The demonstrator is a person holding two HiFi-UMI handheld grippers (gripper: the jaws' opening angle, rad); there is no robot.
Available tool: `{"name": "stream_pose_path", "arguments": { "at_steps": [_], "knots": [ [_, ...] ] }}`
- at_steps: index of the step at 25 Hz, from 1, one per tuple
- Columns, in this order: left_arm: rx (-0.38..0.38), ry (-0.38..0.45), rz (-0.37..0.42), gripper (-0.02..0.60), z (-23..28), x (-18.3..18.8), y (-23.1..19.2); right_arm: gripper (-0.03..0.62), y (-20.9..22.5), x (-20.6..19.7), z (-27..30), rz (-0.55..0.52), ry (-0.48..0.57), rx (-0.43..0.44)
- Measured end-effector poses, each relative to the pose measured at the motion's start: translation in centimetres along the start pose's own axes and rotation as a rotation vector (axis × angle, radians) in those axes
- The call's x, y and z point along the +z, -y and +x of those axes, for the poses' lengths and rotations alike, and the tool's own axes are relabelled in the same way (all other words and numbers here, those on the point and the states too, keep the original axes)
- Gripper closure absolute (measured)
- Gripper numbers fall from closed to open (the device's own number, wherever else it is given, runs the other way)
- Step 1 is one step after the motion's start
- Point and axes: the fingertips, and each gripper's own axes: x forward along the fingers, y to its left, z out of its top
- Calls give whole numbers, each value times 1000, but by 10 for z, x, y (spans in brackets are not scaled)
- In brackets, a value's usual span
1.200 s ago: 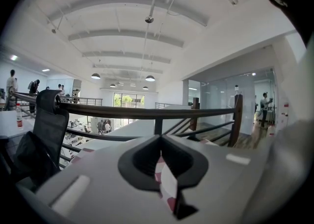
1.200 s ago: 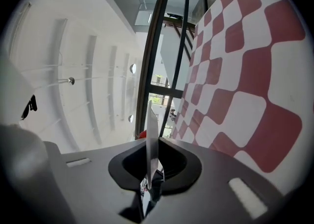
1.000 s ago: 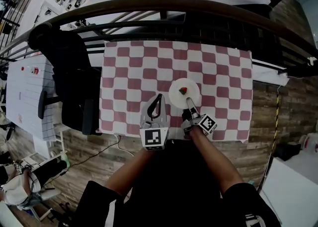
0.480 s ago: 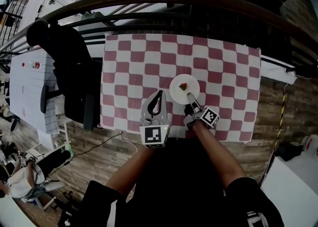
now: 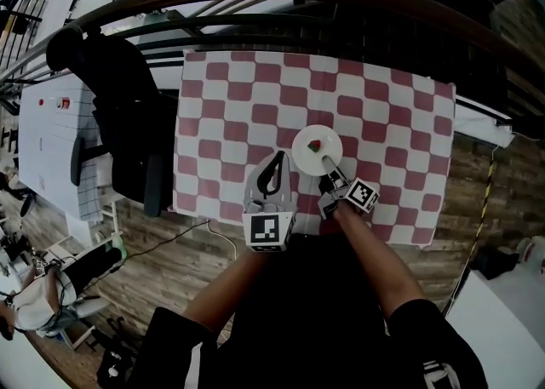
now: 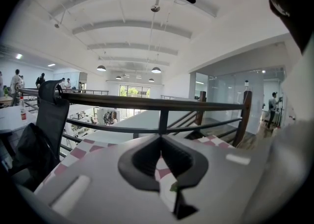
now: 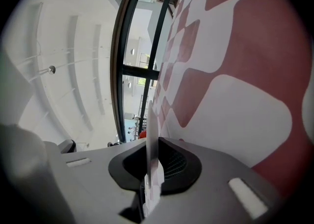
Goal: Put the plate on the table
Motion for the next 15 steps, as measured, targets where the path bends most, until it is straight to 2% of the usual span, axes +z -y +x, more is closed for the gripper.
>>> {"name": "stream_pose_path", "arguments": {
  "at_steps": [3, 7, 11, 15],
  "knots": [
    [13, -11, 15, 574, -3, -1, -4, 574, 3, 1, 2, 0, -4, -8],
    [8, -13, -5, 574, -3, -7, -7, 572, 6, 3, 4, 15, -7, -18],
    [4, -22, -11, 574, -2, -7, -5, 572, 11, 2, 5, 33, -22, -56],
    [-1, -9, 17, 574, -2, -3, -3, 572, 14, -1, 5, 53, -38, -96]
  ]
}}
